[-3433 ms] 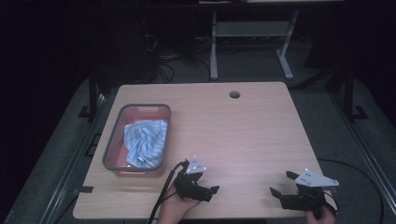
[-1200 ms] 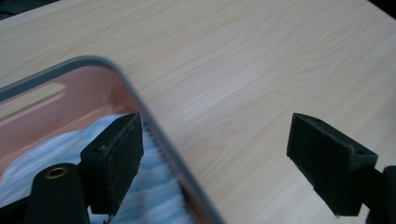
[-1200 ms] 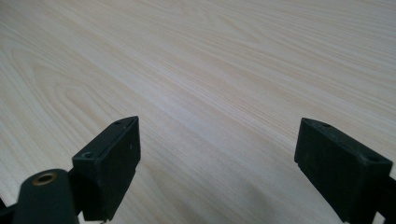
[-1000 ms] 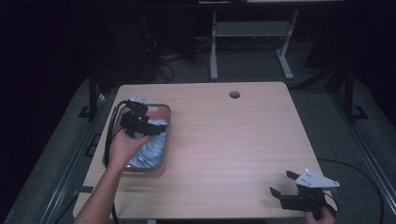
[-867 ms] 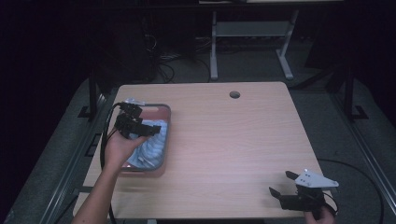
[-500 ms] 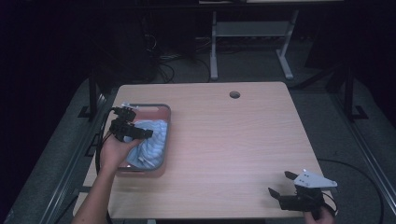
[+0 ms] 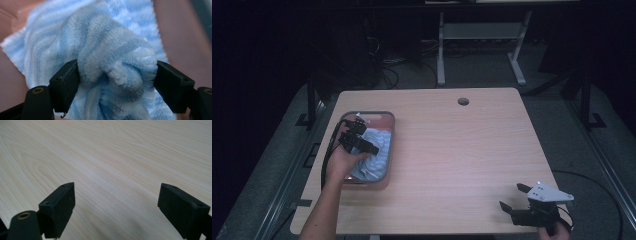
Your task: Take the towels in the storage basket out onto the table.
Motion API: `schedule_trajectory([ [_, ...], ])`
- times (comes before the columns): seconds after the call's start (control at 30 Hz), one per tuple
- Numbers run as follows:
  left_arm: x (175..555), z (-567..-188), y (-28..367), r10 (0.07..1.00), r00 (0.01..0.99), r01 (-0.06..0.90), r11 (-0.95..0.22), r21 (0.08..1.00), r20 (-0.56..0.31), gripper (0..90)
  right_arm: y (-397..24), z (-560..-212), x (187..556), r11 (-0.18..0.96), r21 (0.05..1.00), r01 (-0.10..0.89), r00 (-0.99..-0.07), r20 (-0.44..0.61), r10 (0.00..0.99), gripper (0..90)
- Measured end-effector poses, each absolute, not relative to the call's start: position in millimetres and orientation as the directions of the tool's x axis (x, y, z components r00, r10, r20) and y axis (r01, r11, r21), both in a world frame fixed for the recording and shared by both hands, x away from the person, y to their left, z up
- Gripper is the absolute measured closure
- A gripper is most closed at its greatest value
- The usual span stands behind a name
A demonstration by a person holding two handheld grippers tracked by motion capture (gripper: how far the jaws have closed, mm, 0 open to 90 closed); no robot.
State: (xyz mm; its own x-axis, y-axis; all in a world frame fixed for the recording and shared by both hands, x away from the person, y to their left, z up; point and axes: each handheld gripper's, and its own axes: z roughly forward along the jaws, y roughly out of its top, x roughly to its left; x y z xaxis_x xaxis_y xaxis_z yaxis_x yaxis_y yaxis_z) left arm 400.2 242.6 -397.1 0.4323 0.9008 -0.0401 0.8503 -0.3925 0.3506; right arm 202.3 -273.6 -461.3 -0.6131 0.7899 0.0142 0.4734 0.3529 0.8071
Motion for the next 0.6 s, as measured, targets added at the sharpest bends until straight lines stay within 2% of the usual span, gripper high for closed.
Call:
schedule_trajectory([
  [0.07, 401.2, -399.6, 240.2, 0.898, 0.439, 0.849, -0.407, 0.337, -0.022, 26.4, -273.9, -460.8, 202.2, 0.352, 0.807, 0.474, -0.612, 0.014, 0.791, 13.8],
  [0.4, 401.6, -409.6, 243.4, 0.915, 0.402, 0.871, -0.377, 0.314, -0.017, 49.5, -273.4, -460.8, 202.9, 0.357, 0.813, 0.460, -0.623, 0.009, 0.782, 13.7],
  [0.6, 401.4, -413.3, 246.8, 0.914, 0.406, 0.876, -0.385, 0.292, -0.015, 58.2, -274.5, -460.6, 203.3, 0.352, 0.815, 0.461, -0.617, 0.009, 0.787, 13.7],
])
